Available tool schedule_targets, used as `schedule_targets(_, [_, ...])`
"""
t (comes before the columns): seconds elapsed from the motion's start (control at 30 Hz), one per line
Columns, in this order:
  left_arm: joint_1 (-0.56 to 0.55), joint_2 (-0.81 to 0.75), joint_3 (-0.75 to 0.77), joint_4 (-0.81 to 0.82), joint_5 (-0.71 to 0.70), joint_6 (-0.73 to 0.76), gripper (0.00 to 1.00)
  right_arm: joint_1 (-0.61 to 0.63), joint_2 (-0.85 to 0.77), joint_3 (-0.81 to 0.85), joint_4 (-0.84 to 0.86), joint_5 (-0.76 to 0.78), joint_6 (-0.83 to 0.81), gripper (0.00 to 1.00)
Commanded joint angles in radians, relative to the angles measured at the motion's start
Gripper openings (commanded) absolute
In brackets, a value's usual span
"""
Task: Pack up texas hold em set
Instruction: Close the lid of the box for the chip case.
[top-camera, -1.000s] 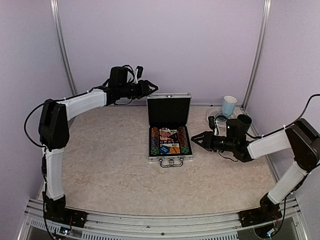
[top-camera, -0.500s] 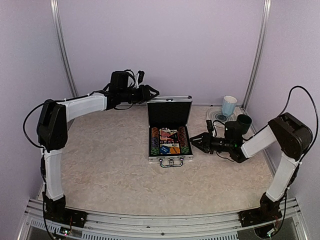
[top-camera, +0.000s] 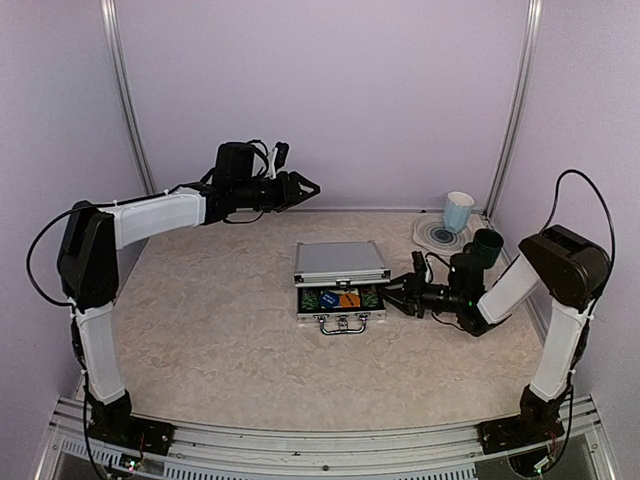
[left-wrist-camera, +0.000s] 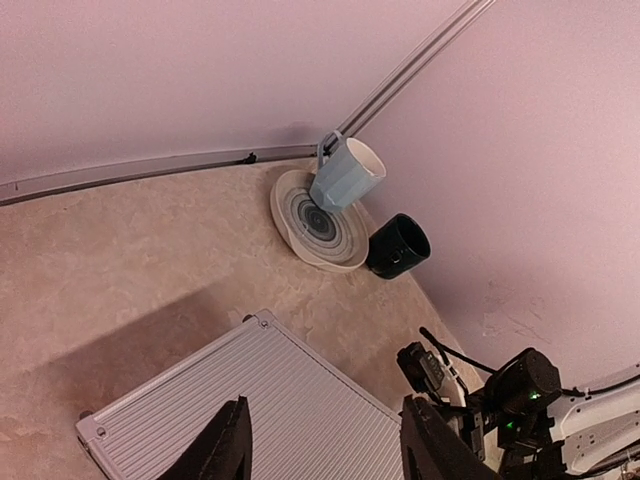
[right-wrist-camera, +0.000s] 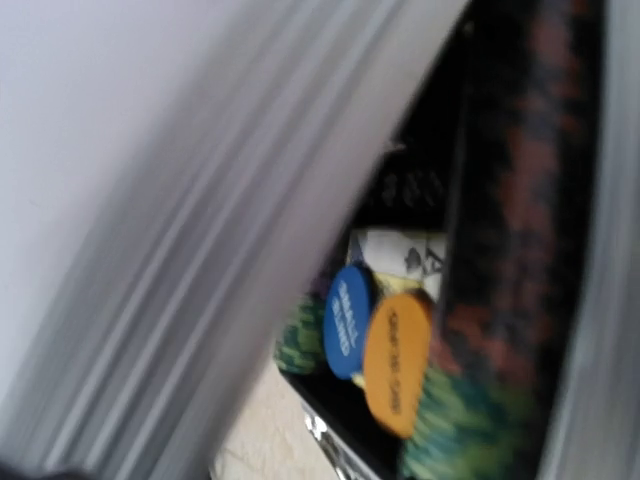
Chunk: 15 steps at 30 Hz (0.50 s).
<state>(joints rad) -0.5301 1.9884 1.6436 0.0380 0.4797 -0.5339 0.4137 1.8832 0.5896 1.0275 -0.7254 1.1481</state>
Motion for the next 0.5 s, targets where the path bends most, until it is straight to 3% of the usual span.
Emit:
schedule_targets(0.0, [-0.010, -0.092, -0.054, 0.032, -0.024, -0.011, 0.51, -0.007, 0.024, -0.081, 0.150, 0.007, 0.098, 0.35])
schedule_targets(0.1, [-0.031, -0.132, -0.097, 0.035, -0.051, -0.011, 0.52, -0.007, 0.017, -0.159, 0.226, 0.031, 0.135, 0.35])
schedule_targets(0.2, [-0.070, -0.162, -0.147, 0.035, -0.086, -0.011, 0.52, -0.007, -0.033, -0.218, 0.195, 0.069, 0.124, 0.37])
schedule_targets(0.33, [-0.117, -0.189, -0.244, 0.061, -0.127, -0.023, 0.52, -0.004, -0.213, -0.256, -0.049, 0.158, 0.025, 0.41])
schedule_targets(0.47, [-0.154, -0.196, -0.330, 0.091, -0.138, -0.053, 0.51, 0.023, -0.439, -0.221, -0.450, 0.331, -0.135, 0.48])
